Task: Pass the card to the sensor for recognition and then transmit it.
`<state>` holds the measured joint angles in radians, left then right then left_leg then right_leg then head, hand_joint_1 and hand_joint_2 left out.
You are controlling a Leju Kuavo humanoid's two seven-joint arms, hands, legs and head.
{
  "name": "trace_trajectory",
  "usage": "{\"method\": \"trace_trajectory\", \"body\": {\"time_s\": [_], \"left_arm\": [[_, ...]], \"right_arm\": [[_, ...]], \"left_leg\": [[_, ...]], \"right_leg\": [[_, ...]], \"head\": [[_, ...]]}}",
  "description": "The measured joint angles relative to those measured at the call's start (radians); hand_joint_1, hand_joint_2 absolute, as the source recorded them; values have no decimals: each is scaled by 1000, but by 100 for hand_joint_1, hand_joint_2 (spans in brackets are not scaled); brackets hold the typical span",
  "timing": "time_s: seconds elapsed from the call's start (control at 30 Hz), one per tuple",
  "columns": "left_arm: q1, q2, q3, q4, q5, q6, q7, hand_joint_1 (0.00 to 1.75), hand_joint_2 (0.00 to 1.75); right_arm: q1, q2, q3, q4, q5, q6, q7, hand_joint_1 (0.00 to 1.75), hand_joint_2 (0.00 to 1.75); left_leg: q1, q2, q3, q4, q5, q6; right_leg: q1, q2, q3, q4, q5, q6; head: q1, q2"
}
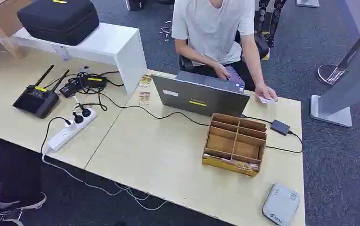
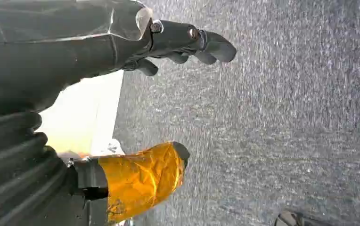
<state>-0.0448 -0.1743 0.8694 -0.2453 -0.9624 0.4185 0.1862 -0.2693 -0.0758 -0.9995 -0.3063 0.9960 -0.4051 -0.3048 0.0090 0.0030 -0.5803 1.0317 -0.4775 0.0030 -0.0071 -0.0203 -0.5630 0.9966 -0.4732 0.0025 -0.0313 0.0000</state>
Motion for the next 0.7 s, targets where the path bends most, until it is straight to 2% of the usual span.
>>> {"method": "trace_trajectory", "body": {"time_s": [0.07, 0.17, 0.37, 0.53, 0.7], "left_arm": [[0, 4, 0, 0, -13, -3, 0, 0, 175], [-3, 10, 8, 3, -35, -14, -1, 0, 175], [-7, 16, 15, 8, -75, -40, -11, 0, 175], [-11, 18, 15, 12, -100, -53, -20, 0, 175], [-11, 19, 16, 17, -106, -56, -21, 0, 175]], "right_arm": [[-43, -48, 1, -10, -2, 17, 8, 0, 175], [-114, -124, 10, -23, -8, 40, 12, 0, 175], [-284, -255, 74, -51, -8, 74, 26, 0, 175], [-401, -312, 156, -73, 5, 91, 46, 0, 175], [-433, -333, 193, -85, 4, 93, 48, 0, 175]], "left_leg": [[0, -1, 0, 0, 0, 0], [-2, -1, -1, 0, 2, 2], [-3, 0, -1, 0, 2, 3], [-2, 0, 0, 1, 2, 3], [-2, -1, -1, 1, 2, 3]], "right_leg": [[0, 0, 0, 0, 0, 0], [-2, -1, -1, 0, 0, 0], [-2, 1, -1, 1, 1, 1], [-3, 0, -1, 1, 1, 1], [-2, 0, -1, 1, 1, 1]], "head": [[1, 0], [-7, 0], [-15, 0], [-14, 0], [-15, 0]]}}
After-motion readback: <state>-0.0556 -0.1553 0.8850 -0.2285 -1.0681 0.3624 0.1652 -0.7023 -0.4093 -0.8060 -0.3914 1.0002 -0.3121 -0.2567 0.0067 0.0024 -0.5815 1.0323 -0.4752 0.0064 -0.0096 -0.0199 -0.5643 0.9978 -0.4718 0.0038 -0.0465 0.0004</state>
